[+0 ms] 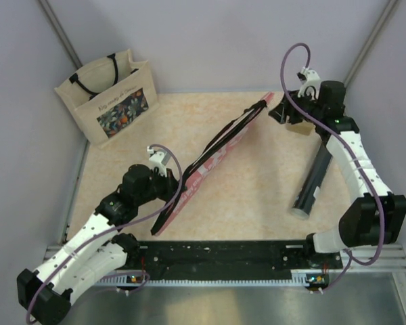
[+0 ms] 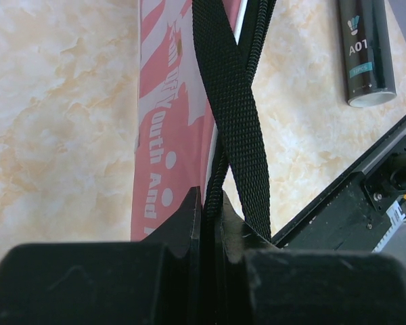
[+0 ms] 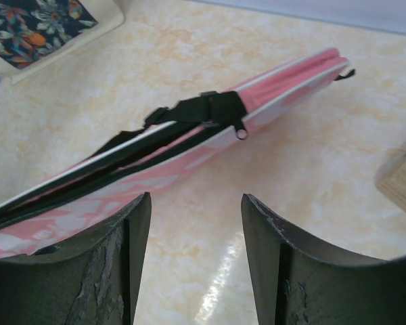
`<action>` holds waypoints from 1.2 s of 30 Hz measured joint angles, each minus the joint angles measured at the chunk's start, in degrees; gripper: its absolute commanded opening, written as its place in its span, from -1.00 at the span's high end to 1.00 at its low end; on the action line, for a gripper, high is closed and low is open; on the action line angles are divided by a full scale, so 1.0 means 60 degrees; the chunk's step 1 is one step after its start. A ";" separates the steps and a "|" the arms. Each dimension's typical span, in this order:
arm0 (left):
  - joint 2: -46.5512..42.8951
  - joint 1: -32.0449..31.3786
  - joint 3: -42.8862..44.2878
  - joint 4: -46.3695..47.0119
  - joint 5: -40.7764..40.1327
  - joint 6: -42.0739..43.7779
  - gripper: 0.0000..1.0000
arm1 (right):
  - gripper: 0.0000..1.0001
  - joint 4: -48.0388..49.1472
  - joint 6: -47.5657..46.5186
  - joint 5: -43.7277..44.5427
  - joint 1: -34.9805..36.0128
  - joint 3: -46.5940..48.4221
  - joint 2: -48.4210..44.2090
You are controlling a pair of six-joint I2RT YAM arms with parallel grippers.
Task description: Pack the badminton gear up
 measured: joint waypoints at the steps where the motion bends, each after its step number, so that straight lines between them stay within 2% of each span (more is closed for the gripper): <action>1: -0.0004 0.0004 0.0000 0.0000 0.0040 0.0051 1.00 | -0.12 0.0007 -0.0266 -0.0197 -0.0240 -0.0127 0.0018; 6: -0.0007 0.0007 0.0000 -0.0018 0.0175 0.0222 1.00 | -0.14 0.0164 -0.1661 -0.0922 -0.0856 -0.0284 0.0233; 15: -0.0007 0.0011 0.0011 -0.0029 0.0295 0.0368 1.00 | -0.16 0.0361 -0.3519 -0.1479 -0.0871 -0.0284 0.0783; 27: -0.0011 0.0022 0.0073 -0.0069 0.0357 0.0408 1.00 | -0.04 0.0419 -0.3636 -0.1971 -0.0871 0.0189 0.2080; 36: -0.0011 0.0022 0.0073 -0.0069 0.0393 0.0452 1.00 | 0.05 0.1002 -0.3202 -0.2532 -0.0871 0.0193 0.2310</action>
